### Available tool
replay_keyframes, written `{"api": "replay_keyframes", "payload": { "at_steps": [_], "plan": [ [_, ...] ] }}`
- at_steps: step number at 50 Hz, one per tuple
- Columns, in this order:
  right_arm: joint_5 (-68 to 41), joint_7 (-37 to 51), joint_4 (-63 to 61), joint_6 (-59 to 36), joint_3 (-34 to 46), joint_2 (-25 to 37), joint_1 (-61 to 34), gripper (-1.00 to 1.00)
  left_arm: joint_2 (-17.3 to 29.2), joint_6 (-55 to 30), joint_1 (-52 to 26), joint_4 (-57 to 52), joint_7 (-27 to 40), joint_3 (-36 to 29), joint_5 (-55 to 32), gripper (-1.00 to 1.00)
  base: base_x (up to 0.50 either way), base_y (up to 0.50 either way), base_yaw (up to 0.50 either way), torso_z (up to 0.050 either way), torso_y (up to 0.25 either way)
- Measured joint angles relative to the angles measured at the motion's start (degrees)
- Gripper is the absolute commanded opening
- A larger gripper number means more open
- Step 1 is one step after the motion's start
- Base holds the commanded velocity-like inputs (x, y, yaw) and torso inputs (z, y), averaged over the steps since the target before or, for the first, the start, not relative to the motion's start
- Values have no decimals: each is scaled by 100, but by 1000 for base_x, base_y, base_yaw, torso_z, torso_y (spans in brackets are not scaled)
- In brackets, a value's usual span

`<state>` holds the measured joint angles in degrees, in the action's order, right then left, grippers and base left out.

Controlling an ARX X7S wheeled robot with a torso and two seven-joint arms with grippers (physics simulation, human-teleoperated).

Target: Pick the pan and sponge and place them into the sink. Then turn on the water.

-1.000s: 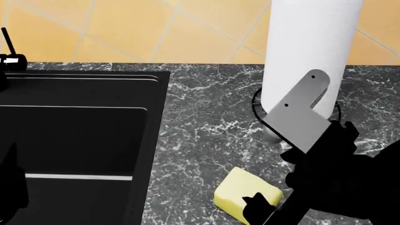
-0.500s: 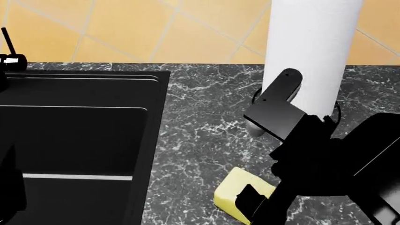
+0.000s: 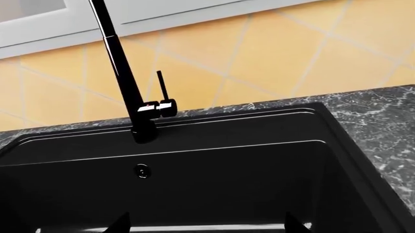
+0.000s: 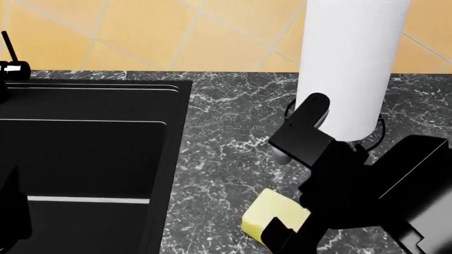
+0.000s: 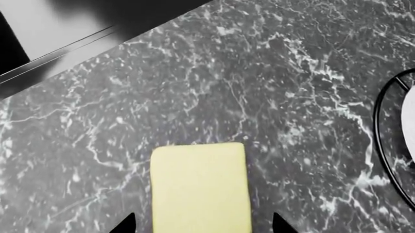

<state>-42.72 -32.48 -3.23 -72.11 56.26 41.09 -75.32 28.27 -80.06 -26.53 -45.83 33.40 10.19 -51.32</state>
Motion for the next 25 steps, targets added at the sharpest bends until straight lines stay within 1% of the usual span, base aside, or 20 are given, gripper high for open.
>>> {"api": "replay_keyframes", "payload": {
  "at_steps": [25],
  "plan": [
    [95,-78,392,247,215,-131,232,100,162,185,141,11,10,-34,-65,100,0,0,0,0,0]
  ]
}}
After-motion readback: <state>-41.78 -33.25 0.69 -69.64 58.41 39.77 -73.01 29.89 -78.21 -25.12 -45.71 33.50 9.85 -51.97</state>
